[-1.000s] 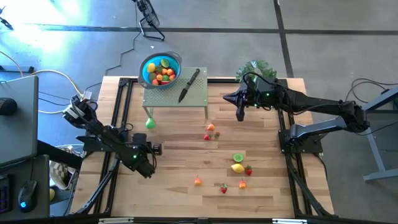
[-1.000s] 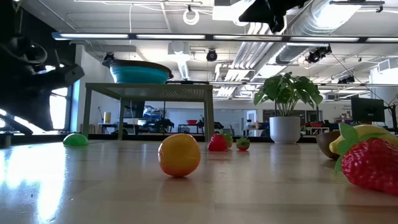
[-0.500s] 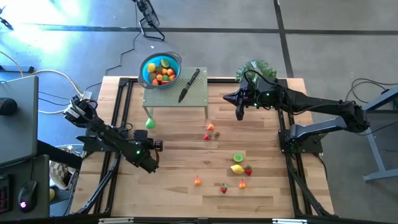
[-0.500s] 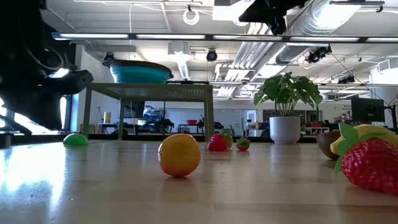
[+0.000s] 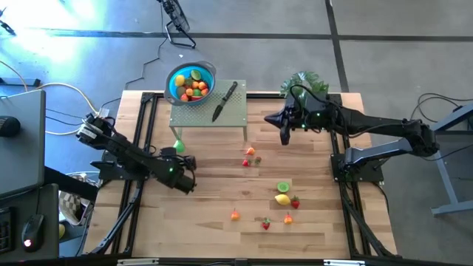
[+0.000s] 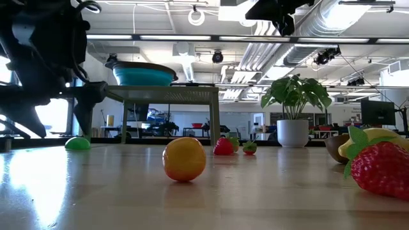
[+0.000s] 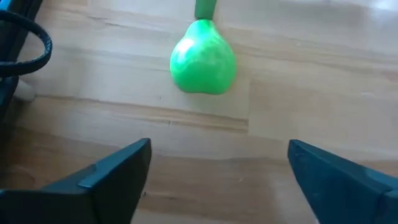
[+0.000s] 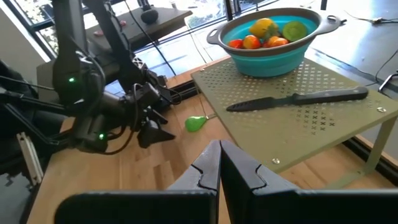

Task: Pick & Place Fruit
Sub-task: Put the half green pear into the strainer bowl on the shelf

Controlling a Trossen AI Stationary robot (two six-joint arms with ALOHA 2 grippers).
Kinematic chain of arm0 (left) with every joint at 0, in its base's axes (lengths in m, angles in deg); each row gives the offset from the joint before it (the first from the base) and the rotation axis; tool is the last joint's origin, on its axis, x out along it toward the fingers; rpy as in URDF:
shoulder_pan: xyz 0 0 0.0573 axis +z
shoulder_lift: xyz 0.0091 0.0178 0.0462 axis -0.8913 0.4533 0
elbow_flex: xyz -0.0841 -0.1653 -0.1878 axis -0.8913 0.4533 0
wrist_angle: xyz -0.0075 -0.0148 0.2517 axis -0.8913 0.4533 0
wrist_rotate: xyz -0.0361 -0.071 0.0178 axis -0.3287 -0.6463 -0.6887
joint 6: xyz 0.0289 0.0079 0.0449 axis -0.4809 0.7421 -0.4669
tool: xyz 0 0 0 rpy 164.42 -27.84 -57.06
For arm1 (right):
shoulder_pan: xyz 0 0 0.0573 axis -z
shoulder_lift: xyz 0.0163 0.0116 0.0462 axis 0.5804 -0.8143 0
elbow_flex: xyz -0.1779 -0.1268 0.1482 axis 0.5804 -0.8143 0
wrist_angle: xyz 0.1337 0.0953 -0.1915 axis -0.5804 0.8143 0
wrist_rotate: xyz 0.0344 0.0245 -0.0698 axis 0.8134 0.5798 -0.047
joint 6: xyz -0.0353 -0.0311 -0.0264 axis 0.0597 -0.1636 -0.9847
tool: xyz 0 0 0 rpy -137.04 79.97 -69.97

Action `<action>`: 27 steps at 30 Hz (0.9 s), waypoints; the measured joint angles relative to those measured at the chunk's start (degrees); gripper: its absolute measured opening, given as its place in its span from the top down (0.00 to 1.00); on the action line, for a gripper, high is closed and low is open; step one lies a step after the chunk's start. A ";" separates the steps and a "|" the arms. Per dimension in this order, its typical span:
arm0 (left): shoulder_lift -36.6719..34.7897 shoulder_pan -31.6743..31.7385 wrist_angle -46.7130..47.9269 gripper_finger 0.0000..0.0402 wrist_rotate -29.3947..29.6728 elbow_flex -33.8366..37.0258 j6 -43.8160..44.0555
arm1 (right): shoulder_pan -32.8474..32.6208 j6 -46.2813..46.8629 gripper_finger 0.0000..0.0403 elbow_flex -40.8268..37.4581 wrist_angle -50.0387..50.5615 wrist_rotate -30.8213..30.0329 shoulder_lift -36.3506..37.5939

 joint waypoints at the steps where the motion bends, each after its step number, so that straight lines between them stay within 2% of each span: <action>1: 0.00 0.24 -0.05 0.06 0.31 0.00 -0.24 | -0.20 0.00 0.99 0.00 0.00 0.00 0.00; 4: 0.00 0.84 -0.09 0.01 1.51 0.00 -0.79 | -0.61 0.00 0.99 0.00 0.00 -0.06 0.00; 9: 0.02 1.86 -0.85 0.04 5.13 0.53 -3.57 | -0.64 0.00 0.99 0.00 0.02 -0.06 0.00; 16: 0.02 6.57 -5.35 0.05 -0.53 5.36 -9.95 | -0.64 0.00 1.00 0.00 -0.01 -0.28 0.00; 21: -0.15 9.80 -12.73 0.06 0.21 8.30 -15.33 | -0.64 0.00 0.99 0.00 0.00 -0.33 0.00; 27: 0.00 11.56 -14.06 0.06 3.38 8.81 -17.86 | -0.64 0.00 1.00 0.00 0.00 -1.83 -0.02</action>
